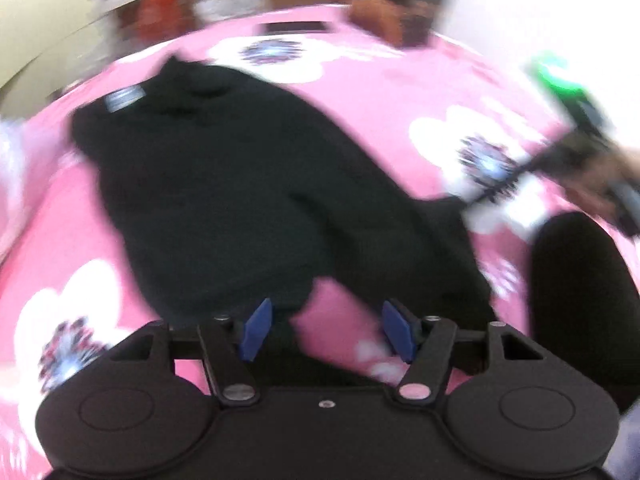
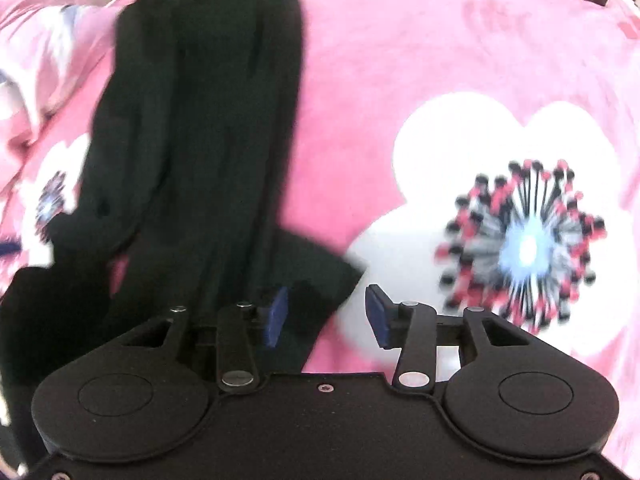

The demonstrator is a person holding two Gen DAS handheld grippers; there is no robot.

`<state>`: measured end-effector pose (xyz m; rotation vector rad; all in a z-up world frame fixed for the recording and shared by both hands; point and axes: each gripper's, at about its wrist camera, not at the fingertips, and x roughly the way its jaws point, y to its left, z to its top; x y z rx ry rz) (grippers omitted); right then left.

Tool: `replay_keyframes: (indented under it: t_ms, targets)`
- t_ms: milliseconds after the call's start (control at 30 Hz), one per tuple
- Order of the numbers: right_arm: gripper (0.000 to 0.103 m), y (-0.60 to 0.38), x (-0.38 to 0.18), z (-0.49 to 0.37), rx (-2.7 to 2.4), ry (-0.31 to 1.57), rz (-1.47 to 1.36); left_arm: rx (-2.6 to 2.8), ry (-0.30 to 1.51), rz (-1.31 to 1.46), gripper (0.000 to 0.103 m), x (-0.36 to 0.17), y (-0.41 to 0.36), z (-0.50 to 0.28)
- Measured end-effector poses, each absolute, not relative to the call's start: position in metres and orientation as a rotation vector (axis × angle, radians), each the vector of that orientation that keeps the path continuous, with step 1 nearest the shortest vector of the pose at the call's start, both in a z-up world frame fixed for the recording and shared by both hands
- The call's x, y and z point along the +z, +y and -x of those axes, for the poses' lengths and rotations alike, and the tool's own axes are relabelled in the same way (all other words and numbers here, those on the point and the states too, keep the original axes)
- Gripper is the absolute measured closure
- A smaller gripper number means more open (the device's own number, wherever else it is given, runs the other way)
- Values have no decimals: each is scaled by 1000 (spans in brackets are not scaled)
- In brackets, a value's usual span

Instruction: Fold clothes

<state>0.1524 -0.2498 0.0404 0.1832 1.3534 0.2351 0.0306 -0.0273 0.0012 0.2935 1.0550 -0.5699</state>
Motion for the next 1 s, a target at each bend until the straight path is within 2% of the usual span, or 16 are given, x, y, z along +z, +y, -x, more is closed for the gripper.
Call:
replay_keyframes:
  t_ms: [67, 133, 167, 233, 300, 333, 400, 433, 567, 667, 767, 833, 1000]
  targets:
    - [54, -258, 29, -166, 238, 1393, -237, -597, 1071, -316, 44, -8, -43, -30]
    - [55, -271, 31, -173, 235, 1403, -316, -627, 1090, -314, 44, -16, -55, -29]
    - [58, -273, 35, -173, 230, 1402, -308, -639, 1098, -302, 44, -19, -58, -29]
    - [71, -270, 41, -170, 217, 1385, -257, -652, 1109, -284, 44, -24, -61, -31]
    - [78, -260, 53, -161, 227, 1344, -161, -636, 1117, -263, 44, -28, -59, -33]
    - [87, -258, 56, -159, 227, 1335, -154, -627, 1122, -251, 44, -31, -58, -34]
    - [96, -263, 62, -156, 221, 1320, -217, -613, 1132, -230, 44, -36, -53, -37]
    - [98, -267, 64, -155, 218, 1318, -256, -613, 1134, -229, 44, -35, -51, -39]
    - [99, -273, 75, -145, 234, 1310, -421, -589, 1138, -205, 44, -36, -38, -38]
    - [99, -265, 78, -130, 232, 1288, -351, -578, 1114, -208, 44, -33, -27, -40]
    - [99, -265, 49, -114, 190, 1339, -327, -576, 1101, -209, 44, -28, -17, -45]
    - [99, -267, 26, -105, 110, 1397, -385, -628, 1101, -174, 44, -11, 5, -54]
    - [98, -264, 26, -125, -146, 1473, -521, -691, 1147, -135, 44, 27, 44, -79]
